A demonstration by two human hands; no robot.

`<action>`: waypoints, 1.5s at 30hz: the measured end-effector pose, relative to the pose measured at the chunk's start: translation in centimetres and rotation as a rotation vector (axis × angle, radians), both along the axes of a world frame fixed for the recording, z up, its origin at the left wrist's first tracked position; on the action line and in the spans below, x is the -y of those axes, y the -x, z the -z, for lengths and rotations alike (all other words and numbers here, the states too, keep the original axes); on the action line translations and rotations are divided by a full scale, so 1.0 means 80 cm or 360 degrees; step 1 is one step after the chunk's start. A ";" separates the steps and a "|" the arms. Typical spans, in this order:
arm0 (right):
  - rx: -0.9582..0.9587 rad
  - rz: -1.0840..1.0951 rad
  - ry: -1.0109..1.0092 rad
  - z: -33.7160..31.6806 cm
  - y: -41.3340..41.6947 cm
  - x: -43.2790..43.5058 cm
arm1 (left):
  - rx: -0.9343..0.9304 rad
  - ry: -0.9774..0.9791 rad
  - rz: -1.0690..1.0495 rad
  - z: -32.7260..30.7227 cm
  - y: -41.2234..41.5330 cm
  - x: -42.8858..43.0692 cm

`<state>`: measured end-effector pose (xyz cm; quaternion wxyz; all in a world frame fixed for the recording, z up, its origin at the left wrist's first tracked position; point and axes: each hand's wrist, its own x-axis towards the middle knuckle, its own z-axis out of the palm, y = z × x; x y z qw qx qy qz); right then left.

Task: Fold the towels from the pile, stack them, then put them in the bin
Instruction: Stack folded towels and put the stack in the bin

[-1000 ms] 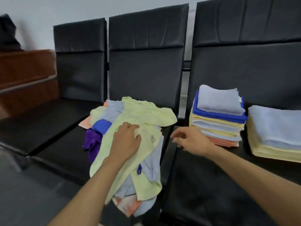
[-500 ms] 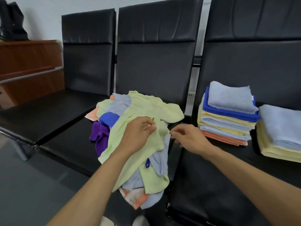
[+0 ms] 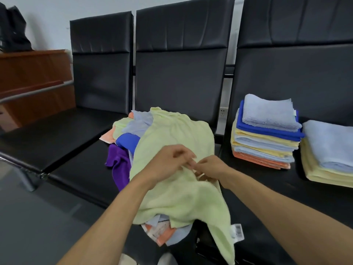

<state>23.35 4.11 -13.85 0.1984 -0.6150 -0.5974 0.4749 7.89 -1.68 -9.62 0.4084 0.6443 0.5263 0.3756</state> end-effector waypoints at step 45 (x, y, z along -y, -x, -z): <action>0.0917 0.0073 -0.1005 0.045 -0.024 -0.030 | -0.0764 -0.0214 -0.0907 0.017 0.048 -0.026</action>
